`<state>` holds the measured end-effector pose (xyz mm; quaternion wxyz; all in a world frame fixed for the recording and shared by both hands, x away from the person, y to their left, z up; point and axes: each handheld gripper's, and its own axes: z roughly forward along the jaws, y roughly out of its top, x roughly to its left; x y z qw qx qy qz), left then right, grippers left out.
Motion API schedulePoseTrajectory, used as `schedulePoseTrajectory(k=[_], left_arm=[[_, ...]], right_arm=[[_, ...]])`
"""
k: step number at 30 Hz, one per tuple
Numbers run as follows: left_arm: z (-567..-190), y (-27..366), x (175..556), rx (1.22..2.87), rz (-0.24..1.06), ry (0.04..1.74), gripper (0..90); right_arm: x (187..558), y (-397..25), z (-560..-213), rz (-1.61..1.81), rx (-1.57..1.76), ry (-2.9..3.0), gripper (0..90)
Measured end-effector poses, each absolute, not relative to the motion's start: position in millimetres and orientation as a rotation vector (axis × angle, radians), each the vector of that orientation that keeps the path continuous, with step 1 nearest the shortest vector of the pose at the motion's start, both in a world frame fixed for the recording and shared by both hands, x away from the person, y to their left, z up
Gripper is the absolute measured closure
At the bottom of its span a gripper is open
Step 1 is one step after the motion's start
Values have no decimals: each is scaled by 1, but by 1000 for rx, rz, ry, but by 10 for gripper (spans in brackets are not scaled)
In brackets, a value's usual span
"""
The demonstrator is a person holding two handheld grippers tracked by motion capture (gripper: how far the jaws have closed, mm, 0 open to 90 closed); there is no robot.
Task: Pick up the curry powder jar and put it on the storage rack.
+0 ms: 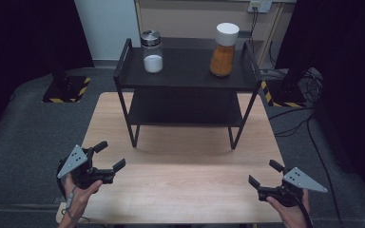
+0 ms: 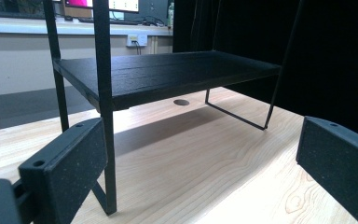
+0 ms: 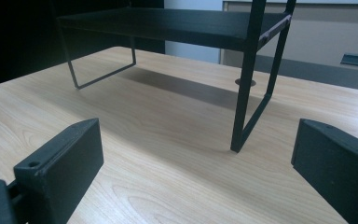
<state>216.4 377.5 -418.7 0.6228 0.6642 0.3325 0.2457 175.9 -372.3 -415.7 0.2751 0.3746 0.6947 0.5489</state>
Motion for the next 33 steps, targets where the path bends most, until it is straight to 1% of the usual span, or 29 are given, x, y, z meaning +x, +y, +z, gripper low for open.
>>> schedulePoseTrajectory(k=[33], left_arm=[[-418,377,214,1528,570,764,8]], right_arm=[[173,-376,-417,1508,1020,1851,26]])
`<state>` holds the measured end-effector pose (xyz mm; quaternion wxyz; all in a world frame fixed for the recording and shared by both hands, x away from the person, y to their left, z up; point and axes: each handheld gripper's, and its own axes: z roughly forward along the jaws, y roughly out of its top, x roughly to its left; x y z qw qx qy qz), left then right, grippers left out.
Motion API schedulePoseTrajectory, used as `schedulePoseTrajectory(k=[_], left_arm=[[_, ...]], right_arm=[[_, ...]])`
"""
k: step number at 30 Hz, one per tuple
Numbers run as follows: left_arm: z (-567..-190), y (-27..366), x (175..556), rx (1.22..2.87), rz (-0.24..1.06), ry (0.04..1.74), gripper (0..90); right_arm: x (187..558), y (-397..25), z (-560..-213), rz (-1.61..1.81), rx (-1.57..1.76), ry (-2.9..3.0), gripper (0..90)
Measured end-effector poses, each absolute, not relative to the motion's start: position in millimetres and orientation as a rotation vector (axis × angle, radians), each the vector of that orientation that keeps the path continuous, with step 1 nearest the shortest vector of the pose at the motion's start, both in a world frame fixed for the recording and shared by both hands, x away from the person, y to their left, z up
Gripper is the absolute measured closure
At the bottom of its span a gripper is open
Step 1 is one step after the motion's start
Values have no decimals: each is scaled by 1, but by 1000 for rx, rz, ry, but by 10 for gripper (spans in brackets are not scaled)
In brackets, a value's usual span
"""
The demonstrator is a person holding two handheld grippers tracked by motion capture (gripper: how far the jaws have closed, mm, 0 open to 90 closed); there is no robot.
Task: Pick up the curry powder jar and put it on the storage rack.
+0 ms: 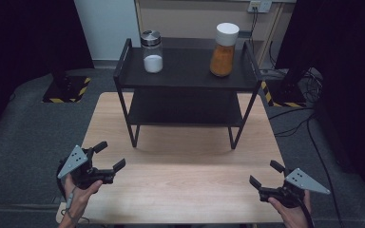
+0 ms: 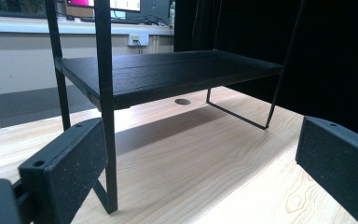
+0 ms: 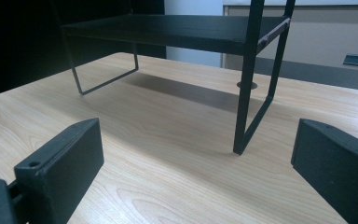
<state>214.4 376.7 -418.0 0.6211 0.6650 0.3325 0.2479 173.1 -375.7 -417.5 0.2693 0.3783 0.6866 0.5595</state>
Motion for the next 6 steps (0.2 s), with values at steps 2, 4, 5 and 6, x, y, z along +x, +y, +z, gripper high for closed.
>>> schedulePoseTrajectory(k=[2,4,5,6], left_arm=[[-418,376,214,1529,570,762,9],[-418,376,214,1532,571,761,8],[-418,376,214,1531,571,760,9],[-418,376,214,1530,570,759,9]], right_arm=[[173,-376,-418,1511,1019,1851,26],[173,-376,-418,1515,1018,1849,26],[173,-375,-418,1515,1018,1849,26],[173,-375,-419,1515,1018,1849,26]])
